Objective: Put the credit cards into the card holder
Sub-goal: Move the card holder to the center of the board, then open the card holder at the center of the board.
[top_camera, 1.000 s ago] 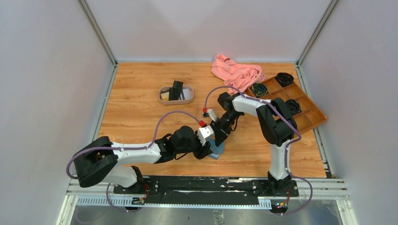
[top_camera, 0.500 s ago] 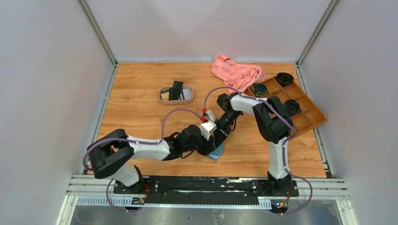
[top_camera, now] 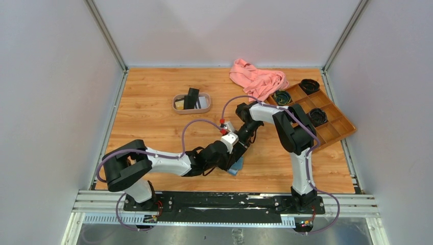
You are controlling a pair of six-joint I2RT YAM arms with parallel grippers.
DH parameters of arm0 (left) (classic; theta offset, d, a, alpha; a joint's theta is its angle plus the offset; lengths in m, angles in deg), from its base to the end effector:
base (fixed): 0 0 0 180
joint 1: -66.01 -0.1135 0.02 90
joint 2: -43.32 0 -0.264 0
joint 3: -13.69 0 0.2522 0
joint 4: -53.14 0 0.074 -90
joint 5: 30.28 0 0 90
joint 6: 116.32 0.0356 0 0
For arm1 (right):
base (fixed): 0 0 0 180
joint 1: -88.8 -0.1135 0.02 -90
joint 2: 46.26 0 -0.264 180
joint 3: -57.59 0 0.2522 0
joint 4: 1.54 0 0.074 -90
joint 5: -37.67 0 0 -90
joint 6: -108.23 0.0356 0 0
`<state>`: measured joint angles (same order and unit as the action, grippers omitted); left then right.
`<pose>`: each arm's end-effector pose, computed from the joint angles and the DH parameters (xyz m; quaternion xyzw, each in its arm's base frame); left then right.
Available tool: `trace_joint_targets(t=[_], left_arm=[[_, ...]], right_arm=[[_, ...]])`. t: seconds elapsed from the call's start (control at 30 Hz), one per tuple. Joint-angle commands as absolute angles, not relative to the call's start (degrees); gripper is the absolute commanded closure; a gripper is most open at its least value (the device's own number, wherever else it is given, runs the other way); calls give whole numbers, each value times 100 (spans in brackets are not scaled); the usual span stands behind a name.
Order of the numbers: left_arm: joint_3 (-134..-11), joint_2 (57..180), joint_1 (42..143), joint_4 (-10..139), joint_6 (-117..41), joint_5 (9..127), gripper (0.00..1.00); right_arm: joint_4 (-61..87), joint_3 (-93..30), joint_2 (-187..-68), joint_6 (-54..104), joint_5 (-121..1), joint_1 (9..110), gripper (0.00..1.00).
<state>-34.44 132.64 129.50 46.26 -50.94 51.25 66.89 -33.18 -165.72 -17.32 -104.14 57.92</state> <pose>0.1372 -0.2633 0.1498 0.2609 0.8430 -0.2770 0.3802 0.2939 0.2084 0.1270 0.4691 -0.7660 -0.4380 0.0380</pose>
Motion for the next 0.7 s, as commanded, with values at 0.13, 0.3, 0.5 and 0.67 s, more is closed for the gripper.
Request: trace_joint_targets(t=[0.13,0.3,0.5,0.67], left_arm=[[-4026,13739,13411,6345,-5080,3777,64],[-4479,14103,13617,7234,-5102,3237,64],[-4669,14291,13743,7533,-5230,2995,91],[-4498,13857,13738,7517,-5324,2770,100]], right_arm=[[6805,-3435,-16753,-1633,-10417,5730,95],[6799,-3443,-16777,-1583,-10380,5729,96],[6715,-3409,-16725,-1504,-10229,5744,98],[6568,-3357,-16631,-1408,-10128,5802,100]])
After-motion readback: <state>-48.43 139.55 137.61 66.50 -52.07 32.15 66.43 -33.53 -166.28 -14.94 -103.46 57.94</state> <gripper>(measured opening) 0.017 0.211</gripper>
